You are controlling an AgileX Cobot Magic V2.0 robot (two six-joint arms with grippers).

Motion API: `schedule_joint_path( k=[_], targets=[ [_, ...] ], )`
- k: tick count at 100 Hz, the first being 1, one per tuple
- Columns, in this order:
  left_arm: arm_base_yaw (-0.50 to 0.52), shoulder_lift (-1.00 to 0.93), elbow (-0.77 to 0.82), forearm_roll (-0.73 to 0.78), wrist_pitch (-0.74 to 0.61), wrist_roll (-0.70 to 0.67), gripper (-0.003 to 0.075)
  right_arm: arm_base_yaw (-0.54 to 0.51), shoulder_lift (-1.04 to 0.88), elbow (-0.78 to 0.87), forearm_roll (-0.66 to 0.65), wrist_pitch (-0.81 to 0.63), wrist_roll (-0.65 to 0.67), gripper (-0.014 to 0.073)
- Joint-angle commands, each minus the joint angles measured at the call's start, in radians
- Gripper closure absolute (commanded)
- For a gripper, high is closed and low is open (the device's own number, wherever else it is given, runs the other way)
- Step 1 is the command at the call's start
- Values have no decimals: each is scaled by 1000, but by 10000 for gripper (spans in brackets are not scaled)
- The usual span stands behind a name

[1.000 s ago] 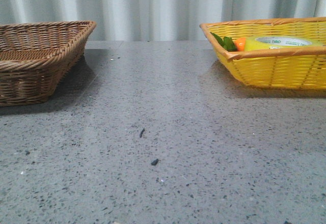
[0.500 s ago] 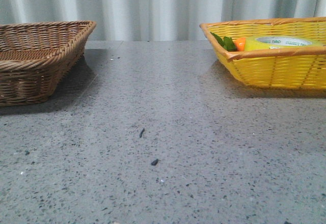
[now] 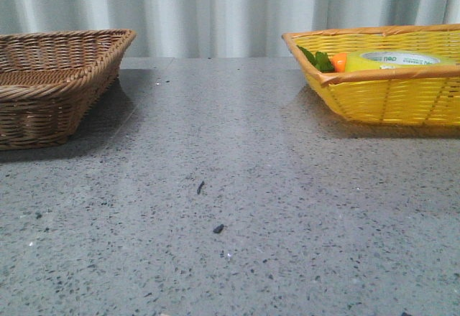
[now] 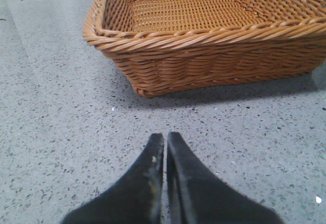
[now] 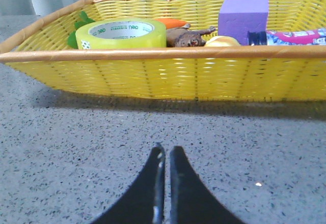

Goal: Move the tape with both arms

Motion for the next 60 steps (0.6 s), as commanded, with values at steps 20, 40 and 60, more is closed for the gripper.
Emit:
schedule_joint_path(
  k=[20, 40, 60],
  targets=[
    [2, -28, 8, -6, -76, -10, 741, 5, -19, 22, -10, -89, -9, 655],
    [2, -28, 8, -6, -76, -10, 741, 5, -19, 22, -10, -114, -9, 655],
    [2, -28, 8, -6, -76, -10, 741, 5, -19, 22, -10, -160, -9, 655]
  ],
)
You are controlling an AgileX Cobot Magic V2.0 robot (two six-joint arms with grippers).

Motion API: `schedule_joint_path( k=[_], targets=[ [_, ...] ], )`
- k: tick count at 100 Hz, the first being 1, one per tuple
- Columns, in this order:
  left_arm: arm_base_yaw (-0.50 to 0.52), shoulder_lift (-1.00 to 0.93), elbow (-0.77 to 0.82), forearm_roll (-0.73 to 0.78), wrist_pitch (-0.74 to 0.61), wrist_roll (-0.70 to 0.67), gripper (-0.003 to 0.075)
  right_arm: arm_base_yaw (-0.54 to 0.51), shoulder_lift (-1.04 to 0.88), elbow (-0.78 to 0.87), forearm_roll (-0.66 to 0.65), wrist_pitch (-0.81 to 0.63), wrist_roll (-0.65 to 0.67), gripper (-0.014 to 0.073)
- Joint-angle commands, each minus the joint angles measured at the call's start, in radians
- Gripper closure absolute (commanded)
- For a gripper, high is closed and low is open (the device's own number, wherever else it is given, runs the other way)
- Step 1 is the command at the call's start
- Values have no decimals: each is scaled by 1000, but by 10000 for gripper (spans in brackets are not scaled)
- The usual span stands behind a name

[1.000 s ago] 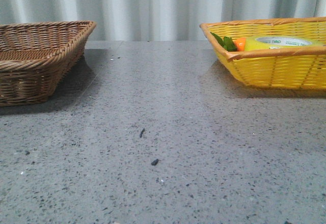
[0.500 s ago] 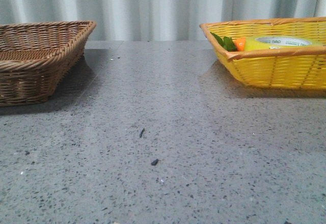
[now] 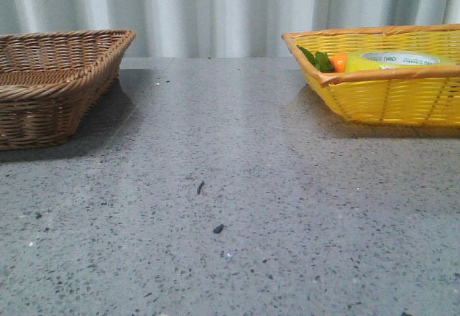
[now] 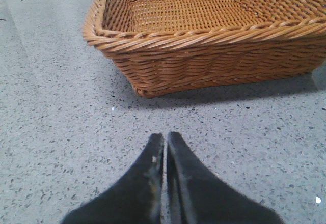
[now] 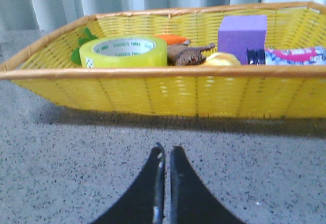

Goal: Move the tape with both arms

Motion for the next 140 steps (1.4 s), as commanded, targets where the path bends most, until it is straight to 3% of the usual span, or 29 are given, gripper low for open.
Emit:
schedule_joint_path(
  k=[1, 49, 77, 140],
  targets=[
    [2, -28, 8, -6, -76, -10, 741, 5, -19, 22, -10, -103, -9, 655],
    [2, -28, 8, -8, -125, -12, 741, 5, -19, 22, -10, -107, -9, 655],
    [2, -28, 8, -347, -344, -15, 741, 5, -19, 22, 97, -132, -9, 655],
    [2, -28, 8, -418, -367, -15, 741, 5, -19, 22, 133, -148, -9, 655]
  ],
)
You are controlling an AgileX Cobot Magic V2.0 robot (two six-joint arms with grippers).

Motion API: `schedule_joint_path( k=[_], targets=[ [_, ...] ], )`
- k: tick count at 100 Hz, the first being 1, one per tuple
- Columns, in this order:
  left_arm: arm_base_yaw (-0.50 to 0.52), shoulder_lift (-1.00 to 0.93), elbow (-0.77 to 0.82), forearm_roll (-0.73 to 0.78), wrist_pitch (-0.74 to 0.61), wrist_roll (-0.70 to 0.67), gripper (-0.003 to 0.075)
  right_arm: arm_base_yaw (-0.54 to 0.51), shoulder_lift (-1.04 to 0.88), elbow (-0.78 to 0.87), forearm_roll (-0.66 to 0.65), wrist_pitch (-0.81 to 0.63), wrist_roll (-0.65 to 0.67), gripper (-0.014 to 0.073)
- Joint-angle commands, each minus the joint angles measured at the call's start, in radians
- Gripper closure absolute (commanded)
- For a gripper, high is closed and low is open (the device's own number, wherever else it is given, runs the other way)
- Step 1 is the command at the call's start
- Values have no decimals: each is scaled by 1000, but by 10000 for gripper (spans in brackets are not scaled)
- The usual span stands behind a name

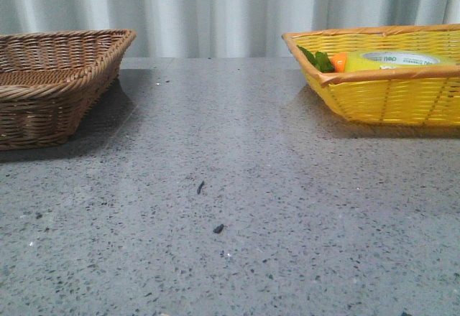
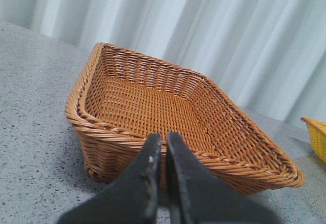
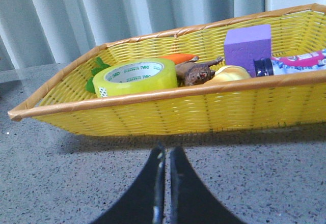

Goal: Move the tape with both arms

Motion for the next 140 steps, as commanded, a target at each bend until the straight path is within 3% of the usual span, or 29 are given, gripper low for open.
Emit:
schedule_joint_path(
  k=[1, 31, 46, 60, 86, 112, 119, 126, 132, 140],
  targets=[
    [2, -28, 8, -10, -80, -7, 741, 5, -19, 22, 5, -94, -9, 655],
    [2, -28, 8, -10, -80, -7, 741, 5, -19, 22, 93, -182, -9, 655],
    [2, -28, 8, -10, -90, -7, 741, 5, -19, 20, 277, -295, -9, 655],
    [2, -28, 4, -10, -110, -7, 741, 5, -19, 9, 428, -284, -9, 655],
    [2, 2, -86, -10, -87, -7, 741, 5, -10, -113, 418, -111, -9, 655],
    [2, 204, -330, 81, 67, -5, 736, 5, 140, -370, 213, 142, -11, 655],
    [2, 267, -406, 96, 131, 9, 680, 5, 199, -448, 179, 216, -11, 653],
    [-1, 323, -473, 96, 187, 29, 547, 5, 260, -523, 170, 293, -19, 625],
    [-21, 363, -519, 96, 216, 43, 381, 5, 314, -579, 170, 354, -56, 550],
    [-56, 388, -561, 96, 252, 46, 281, 5, 379, -657, 170, 408, -99, 402]
  ],
)
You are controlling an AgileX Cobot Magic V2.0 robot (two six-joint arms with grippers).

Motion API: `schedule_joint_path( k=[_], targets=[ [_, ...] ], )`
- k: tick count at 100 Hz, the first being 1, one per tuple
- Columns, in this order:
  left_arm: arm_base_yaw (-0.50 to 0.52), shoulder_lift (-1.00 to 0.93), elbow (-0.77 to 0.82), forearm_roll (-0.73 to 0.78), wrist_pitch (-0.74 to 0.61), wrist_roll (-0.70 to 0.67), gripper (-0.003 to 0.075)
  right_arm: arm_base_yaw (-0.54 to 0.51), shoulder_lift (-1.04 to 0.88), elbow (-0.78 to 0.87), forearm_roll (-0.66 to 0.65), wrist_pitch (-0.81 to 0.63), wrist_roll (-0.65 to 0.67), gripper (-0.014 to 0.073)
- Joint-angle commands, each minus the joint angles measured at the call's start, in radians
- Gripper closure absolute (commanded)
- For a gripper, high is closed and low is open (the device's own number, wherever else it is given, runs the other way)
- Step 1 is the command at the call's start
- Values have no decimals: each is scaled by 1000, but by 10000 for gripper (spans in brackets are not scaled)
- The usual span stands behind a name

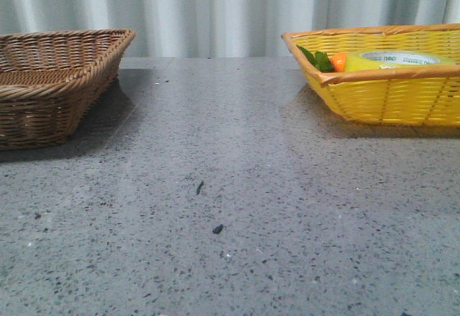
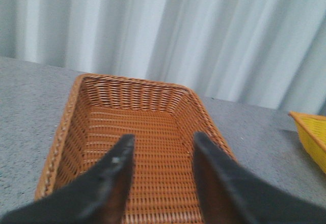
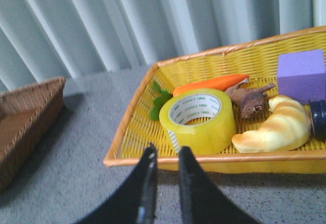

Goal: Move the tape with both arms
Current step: 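Reach the right gripper into the yellow basket and grasp the tape roll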

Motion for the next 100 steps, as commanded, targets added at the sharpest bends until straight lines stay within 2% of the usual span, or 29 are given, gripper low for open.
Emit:
schedule_joint_path(
  k=[1, 10, 17, 38, 58, 81, 100],
  targets=[
    [-38, 43, -77, -1, -16, 12, 273, 5, 96, -115, -9, 11, -59, 372],
    [-80, 63, -105, -1, 19, 13, 276, 5, 173, -202, -9, 50, -64, 207],
    [-113, 68, -108, -1, 28, 13, 282, 5, 246, -287, -9, 102, -82, 143],
    [-189, 75, -108, -1, 34, 13, 282, 17, 505, -587, -2, 328, -121, 144],
    [-196, 75, -108, -1, 34, 15, 282, 60, 764, -820, -8, 524, -121, 144],
    [-196, 75, -104, -1, 41, 15, 282, 111, 1019, -955, -16, 585, -121, 144],
    [-196, 75, -104, -1, 43, 15, 282, 132, 1187, -976, -60, 587, -121, 144]
  ],
)
